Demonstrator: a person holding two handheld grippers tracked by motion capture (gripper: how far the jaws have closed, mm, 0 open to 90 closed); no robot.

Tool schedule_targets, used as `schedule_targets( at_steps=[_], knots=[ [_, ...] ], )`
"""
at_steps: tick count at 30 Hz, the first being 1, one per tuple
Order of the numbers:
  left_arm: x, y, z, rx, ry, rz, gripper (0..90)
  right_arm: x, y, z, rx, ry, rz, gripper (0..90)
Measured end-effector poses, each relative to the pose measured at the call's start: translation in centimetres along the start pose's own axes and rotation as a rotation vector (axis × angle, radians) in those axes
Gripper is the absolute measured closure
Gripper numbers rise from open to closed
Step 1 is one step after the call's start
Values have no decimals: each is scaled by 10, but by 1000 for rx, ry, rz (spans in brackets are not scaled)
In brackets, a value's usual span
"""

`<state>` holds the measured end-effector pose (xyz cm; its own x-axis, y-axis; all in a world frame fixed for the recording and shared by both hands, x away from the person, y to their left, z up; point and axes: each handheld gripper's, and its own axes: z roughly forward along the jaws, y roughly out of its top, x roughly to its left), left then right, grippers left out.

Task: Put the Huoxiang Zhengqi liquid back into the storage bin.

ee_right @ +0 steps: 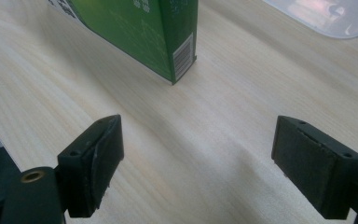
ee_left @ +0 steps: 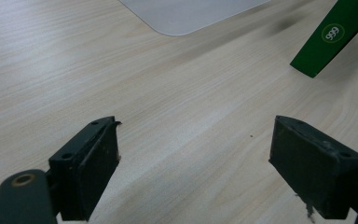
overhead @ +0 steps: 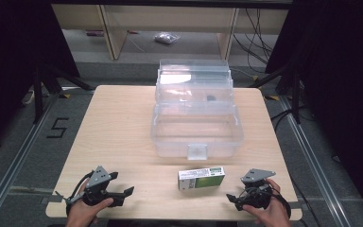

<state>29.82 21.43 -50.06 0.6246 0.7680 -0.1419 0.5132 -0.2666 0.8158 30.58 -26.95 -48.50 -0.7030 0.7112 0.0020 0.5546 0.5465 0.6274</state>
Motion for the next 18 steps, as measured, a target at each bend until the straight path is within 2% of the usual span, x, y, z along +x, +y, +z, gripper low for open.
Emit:
schedule_targets(
  at_steps=[1, 3, 4, 7, 8, 10, 11, 12, 13, 14, 16, 17, 18],
  knots=[
    [0, 0, 0, 2, 2, 2, 148, 0, 0, 1, -1, 13, -4, 177],
    [0, 0, 0, 1, 0, 0, 149, 0, 0, 0, -1, 6, 3, 176],
    [0, 0, 0, -1, 1, 0, 149, 1, 1, -1, 8, 4, 22, 176],
    [0, 0, 0, -2, -2, 0, 148, 0, 1, 1, 4, 1, 0, 176],
    [0, 0, 0, -2, -1, 0, 148, 0, 1, 1, -5, -6, 4, 176],
    [0, 0, 0, -2, 2, 1, 149, 3, 2, -1, 15, -5, 29, 181],
    [0, 0, 0, -2, 2, -1, 149, 3, 4, -4, 36, -2, 20, 179],
    [0, 0, 0, 1, 2, 0, 149, 1, 4, -3, 25, -12, -20, 180],
    [0, 0, 0, -1, 2, 1, 149, 3, 5, -3, 28, -17, -9, 183],
    [0, 0, 0, -3, 3, 0, 149, 2, 6, -5, 46, -19, -36, 189],
    [0, 0, 0, -2, 2, -1, 149, 3, 7, -5, 59, -14, -26, 197],
    [0, 0, 0, -2, 2, 1, 149, 2, 9, -6, 53, -13, -57, 199],
    [0, 0, 0, -1, 2, 2, 149, 2, 10, -7, 54, -14, -64, 199]
  ],
)
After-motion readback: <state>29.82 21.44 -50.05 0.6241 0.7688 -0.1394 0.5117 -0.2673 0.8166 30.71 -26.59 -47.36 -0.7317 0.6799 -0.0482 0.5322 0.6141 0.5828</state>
